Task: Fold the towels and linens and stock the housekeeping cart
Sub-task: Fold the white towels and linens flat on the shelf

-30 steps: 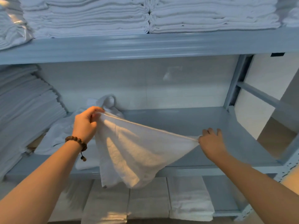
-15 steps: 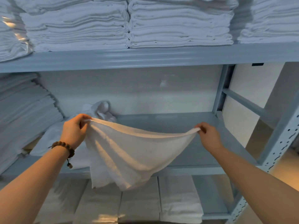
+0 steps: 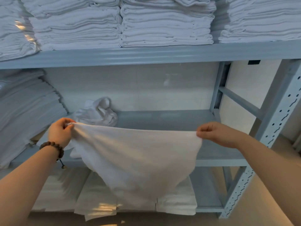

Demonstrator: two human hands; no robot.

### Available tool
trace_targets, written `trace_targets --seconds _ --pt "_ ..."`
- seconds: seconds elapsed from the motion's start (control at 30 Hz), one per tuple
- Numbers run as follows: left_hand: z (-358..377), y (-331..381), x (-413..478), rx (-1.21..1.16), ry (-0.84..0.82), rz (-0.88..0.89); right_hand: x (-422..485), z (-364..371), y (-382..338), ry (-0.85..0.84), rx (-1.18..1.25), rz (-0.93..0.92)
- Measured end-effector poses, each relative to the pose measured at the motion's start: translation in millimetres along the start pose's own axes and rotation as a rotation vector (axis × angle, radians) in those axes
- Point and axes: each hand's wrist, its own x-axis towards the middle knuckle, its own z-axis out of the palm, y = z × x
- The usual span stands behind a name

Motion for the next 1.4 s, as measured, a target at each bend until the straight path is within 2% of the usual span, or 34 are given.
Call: trace_targets --seconds 0.07,0.13,0.2,0.27,0.43,0.67,0.77,0.97,1.03,1.13,1.27,1.4 --pt "-3.9 -3.2 -3.5 0.023 -0.023 0.017 0.0 -2.4 -0.4 -0.054 -0.492 0.003" --pt "-2.8 -1.5 -6.8 0.063 -0.070 0.069 4.4 3.3 3.9 -0.083 -0.818 0.002" --pt "3.0 3.5 -9.9 0.074 -0.106 0.110 9.5 11.6 15.1 -0.107 -0.996 0.036" --pt "8.9 8.5 -12.1 0.071 -0.129 0.117 11.9 16.7 28.9 -0.153 -1.059 0.069" --pt "20.9 20.1 -9.1 0.045 -0.132 0.141 10.5 17.3 66.3 -0.179 -1.104 0.164" --pt "41.1 29.7 -4.4 0.090 -0.225 0.161 22.5 6.9 90.2 0.144 -1.168 0.268" --pt "47.8 25.9 -4.2 0.113 -0.264 0.149 27.0 2.2 96.1 0.162 -1.040 0.275" --pt "52.7 16.0 -1.7 0.042 -0.292 0.059 22.2 -11.0 97.2 0.323 -0.566 0.252" --pt "52.7 15.1 -1.5 0.034 -0.307 0.058 22.6 -14.3 98.1 0.336 -0.499 0.238" --pt "52.5 17.0 -0.6 0.105 -0.339 0.124 24.8 -22.7 100.4 0.388 -0.443 0.234" --pt "49.9 19.6 -1.9 0.291 -0.391 0.307 26.3 -33.8 97.3 0.488 -0.461 0.193" --pt "48.8 22.7 -1.2 0.294 -0.366 0.372 27.2 -45.8 83.4 0.514 -0.513 0.108"
